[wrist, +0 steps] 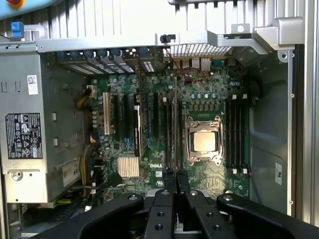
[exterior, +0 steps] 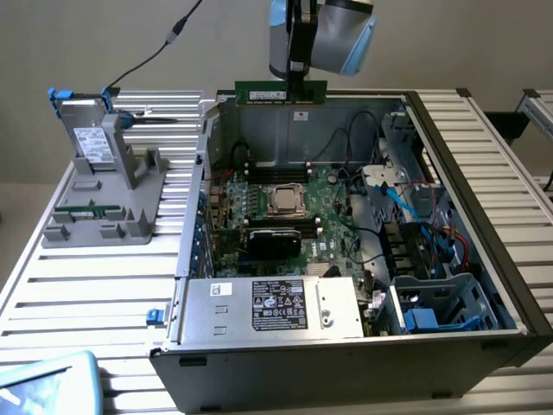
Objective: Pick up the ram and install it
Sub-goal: 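Pick up the ram and move it above insertion slot, then insert the ram into the slot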
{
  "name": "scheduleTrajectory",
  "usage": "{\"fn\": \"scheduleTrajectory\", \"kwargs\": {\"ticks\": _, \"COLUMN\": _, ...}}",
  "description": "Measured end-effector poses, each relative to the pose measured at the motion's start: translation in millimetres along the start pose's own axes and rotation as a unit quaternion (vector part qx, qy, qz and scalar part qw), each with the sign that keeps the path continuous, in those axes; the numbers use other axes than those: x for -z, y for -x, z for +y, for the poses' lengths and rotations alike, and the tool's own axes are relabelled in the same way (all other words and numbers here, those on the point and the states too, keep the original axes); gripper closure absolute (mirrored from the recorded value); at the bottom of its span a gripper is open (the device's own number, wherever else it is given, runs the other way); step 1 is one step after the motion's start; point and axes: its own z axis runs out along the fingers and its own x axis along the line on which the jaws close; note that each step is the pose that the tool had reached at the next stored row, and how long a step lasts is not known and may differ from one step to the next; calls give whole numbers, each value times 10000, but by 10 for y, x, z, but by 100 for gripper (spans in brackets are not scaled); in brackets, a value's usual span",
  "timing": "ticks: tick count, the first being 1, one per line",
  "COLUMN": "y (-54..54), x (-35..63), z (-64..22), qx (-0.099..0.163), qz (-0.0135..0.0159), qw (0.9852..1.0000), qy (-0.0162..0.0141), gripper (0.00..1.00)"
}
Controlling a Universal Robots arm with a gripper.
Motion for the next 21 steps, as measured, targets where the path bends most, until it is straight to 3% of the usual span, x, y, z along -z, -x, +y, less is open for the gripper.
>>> {"fn": "scheduleTrajectory", "kwargs": {"ticks": 7, "y": 1, "x": -13, "z": -2, "qx": 2, "qz": -72, "qw": 10000, "qy": -4, "gripper": 87}}
{"fn": "scheduleTrajectory", "kwargs": {"ticks": 14, "y": 4, "x": -17, "z": -52, "qx": 2, "qz": -108, "qw": 9999, "qy": -8, "gripper": 87}}
{"fn": "scheduleTrajectory", "kwargs": {"ticks": 21, "y": 4, "x": -17, "z": -58, "qx": 2, "qz": -117, "qw": 9999, "qy": -13, "gripper": 87}}
